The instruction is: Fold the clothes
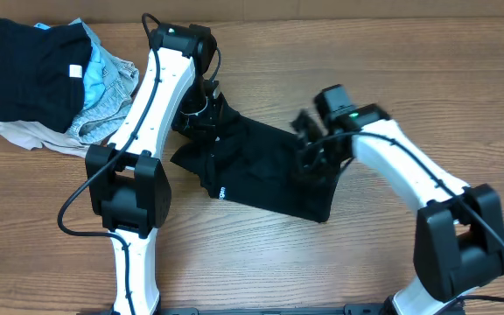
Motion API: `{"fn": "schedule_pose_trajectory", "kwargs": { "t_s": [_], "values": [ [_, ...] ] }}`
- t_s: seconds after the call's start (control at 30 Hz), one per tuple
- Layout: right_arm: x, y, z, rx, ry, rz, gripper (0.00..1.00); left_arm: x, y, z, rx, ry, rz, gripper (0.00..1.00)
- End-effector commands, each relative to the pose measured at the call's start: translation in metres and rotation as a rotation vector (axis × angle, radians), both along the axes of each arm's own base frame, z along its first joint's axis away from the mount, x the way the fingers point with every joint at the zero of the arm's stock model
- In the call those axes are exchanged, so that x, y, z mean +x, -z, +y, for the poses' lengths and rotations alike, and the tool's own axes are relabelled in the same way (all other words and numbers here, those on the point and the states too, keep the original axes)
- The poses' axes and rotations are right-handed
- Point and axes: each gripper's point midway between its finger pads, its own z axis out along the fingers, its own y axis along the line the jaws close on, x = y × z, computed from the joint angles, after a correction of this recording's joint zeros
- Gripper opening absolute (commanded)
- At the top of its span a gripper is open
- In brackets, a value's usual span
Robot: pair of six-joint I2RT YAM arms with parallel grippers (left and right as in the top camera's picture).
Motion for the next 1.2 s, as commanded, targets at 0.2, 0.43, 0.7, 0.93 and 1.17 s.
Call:
{"fn": "schedule_pose_trajectory", "kwargs": {
  "t_s": [0.2, 0.43, 0.7, 0.93, 1.17],
  "values": [
    [0.008, -0.008, 0.009, -0.112, 0.039, -0.103, 0.31, 0.004, -0.008, 0.0, -0.018, 0.003, -0.028, 0.15],
    [0.051, -0.001, -0.083, -0.299, 0.303, -0.125, 0.72, 0.005, -0.008, -0.001, -0.023, 0.008, -0.033, 0.17],
    [0.024, 0.028, -0.085, -0.245, 0.189, -0.014, 0.47, 0.009, -0.007, -0.002, -0.031, 0.007, -0.047, 0.18],
    [0.019, 0.023, -0.073, -0.23, 0.151, -0.027, 0.1, 0.009, -0.007, -0.003, -0.036, 0.016, -0.047, 0.18],
    [-0.008, -0.014, -0.018, 0.058, -0.034, -0.019, 0.04, 0.009, -0.007, -0.003, -0.037, 0.02, -0.047, 0.18]
  ]
}}
